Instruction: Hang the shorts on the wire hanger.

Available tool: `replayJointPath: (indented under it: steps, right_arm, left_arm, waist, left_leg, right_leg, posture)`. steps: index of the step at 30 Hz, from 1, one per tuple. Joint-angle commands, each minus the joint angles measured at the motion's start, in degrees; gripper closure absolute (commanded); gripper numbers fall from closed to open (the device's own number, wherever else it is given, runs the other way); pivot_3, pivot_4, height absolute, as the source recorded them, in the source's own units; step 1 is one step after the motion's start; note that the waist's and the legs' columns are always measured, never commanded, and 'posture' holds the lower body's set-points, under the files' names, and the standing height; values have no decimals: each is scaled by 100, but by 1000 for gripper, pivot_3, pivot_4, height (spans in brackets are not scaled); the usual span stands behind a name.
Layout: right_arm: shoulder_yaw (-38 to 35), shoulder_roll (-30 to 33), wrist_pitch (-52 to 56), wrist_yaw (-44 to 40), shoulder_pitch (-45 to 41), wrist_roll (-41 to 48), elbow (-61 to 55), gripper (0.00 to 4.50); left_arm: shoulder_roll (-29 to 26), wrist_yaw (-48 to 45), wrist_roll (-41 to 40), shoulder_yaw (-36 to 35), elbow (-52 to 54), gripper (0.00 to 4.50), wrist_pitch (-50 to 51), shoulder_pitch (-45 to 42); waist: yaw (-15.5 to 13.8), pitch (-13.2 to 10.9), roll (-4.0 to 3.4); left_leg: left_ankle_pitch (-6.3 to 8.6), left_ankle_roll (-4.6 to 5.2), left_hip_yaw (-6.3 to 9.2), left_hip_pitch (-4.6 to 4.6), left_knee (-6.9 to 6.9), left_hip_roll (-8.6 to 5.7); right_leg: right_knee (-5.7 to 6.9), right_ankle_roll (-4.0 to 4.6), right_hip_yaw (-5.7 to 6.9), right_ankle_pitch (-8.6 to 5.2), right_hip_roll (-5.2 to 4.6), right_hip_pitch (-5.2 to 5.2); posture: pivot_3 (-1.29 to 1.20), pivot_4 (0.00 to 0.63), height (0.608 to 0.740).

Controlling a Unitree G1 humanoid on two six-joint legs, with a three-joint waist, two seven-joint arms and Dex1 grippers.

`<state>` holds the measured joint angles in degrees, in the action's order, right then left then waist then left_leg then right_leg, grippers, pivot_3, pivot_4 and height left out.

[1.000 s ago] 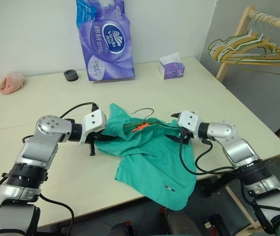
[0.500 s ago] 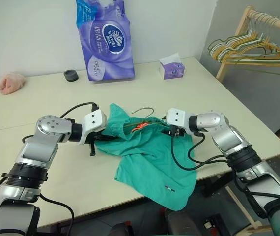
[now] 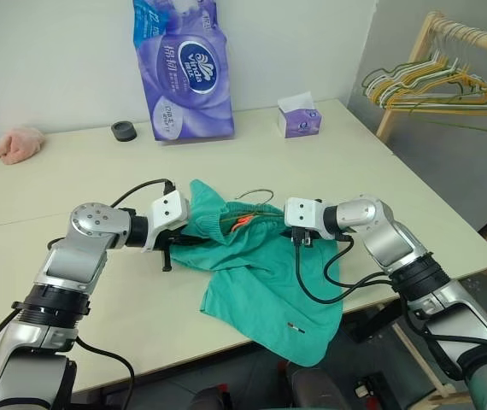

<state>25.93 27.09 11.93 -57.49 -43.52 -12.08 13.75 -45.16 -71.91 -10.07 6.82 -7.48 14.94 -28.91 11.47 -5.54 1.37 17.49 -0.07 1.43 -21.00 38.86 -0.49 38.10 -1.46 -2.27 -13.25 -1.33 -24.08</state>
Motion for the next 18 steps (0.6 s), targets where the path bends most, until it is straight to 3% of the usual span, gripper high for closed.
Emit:
replayJointPath:
  steps: [1,10,18]
  right_arm:
    - [-88,-23,-11,-136,-57,109,-144,3172]
    - [-137,-4,-317,-299,80,246,-312,3172]
    - [-445,313,288,-785,205,760,-897,3172]
  left_arm:
    - [4,-21,-290,-277,215,4500,-33,-58]
    - [-160,-135,-164,-209,202,4500,-96,35]
    - [-243,-144,-126,-180,223,4500,-123,46]
  waist:
    - [0,1,0]
    - [3,2,0]
    - [-18,4,0]
  left_leg:
    - [0,0,0,0,0,0]
    - [0,-1,1,0,0,0]
    - [1,-1,2,-1,1,-1]
  right_leg:
    - [0,0,0,0,0,0]
    - [0,0,1,0,0,0]
    - [-1,0,2,0,-1,1]
  posture:
    - [-204,35,740]
    - [-202,35,740]
    - [-202,36,740]
